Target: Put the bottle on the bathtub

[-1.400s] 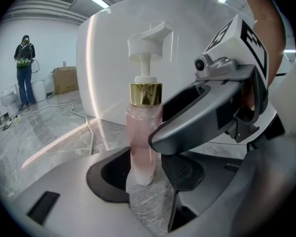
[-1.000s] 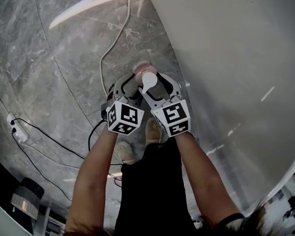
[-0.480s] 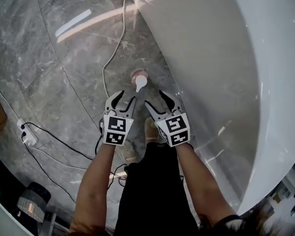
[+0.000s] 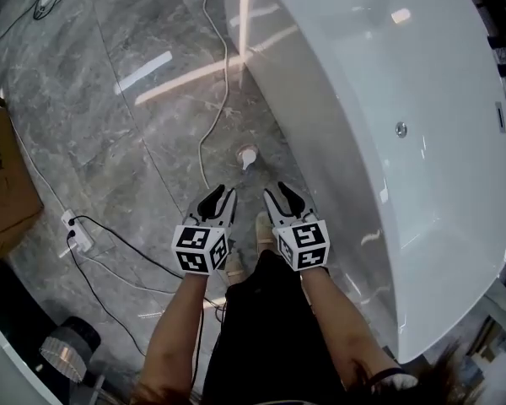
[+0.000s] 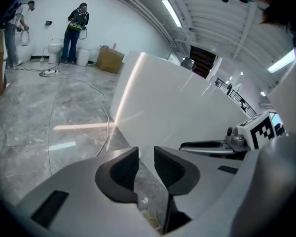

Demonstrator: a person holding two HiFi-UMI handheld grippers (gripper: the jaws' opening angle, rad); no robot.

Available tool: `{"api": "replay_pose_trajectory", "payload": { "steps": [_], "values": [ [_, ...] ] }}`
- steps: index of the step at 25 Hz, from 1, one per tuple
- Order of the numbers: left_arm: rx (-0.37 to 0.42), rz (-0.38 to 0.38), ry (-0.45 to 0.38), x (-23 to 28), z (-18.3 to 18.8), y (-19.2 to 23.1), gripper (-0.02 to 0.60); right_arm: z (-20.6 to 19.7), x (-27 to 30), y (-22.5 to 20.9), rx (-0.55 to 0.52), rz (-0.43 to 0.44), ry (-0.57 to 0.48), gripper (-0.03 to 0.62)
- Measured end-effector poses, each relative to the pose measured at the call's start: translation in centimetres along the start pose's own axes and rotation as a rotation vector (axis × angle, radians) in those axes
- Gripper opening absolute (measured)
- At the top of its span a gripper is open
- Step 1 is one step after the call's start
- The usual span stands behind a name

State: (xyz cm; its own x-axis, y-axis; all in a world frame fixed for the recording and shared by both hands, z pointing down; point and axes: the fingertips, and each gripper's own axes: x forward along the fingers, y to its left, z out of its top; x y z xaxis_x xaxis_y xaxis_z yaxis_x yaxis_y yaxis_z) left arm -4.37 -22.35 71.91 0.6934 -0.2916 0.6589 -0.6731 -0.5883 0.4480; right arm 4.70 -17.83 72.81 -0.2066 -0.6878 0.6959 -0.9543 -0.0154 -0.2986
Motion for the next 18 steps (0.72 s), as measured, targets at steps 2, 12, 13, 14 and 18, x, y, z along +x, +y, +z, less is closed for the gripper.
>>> {"api": "replay_pose_trajectory", "payload": {
  "steps": [2,12,13,14,18],
  "values": [
    [-0.007,0.001,-0.020,-1.4,2.2,-1.2,0.104,2.0,-1.2,0.4,-0.002,-0.005,-0.012,0.156],
    [-0.065,0.092,-0.042,-9.2,9.0,-5.1,0.070,9.5,-7.0,3.5,0.081,0.002,-0.046,0.132],
    [-0.069,0.094,-0.054,-10.0,9.9,-5.8,0.063,10.2,-7.7,3.8,0.095,0.003,-0.044,0.130],
    [-0.064,0.094,-0.065,-10.8,10.7,-6.5,0.063,11.0,-8.4,4.2,0.111,0.002,-0.044,0.129],
    [-0.017,0.090,-0.082,-13.0,13.0,-8.4,0.060,13.5,-11.3,5.3,0.112,-0.026,-0.067,0.095]
  ]
}}
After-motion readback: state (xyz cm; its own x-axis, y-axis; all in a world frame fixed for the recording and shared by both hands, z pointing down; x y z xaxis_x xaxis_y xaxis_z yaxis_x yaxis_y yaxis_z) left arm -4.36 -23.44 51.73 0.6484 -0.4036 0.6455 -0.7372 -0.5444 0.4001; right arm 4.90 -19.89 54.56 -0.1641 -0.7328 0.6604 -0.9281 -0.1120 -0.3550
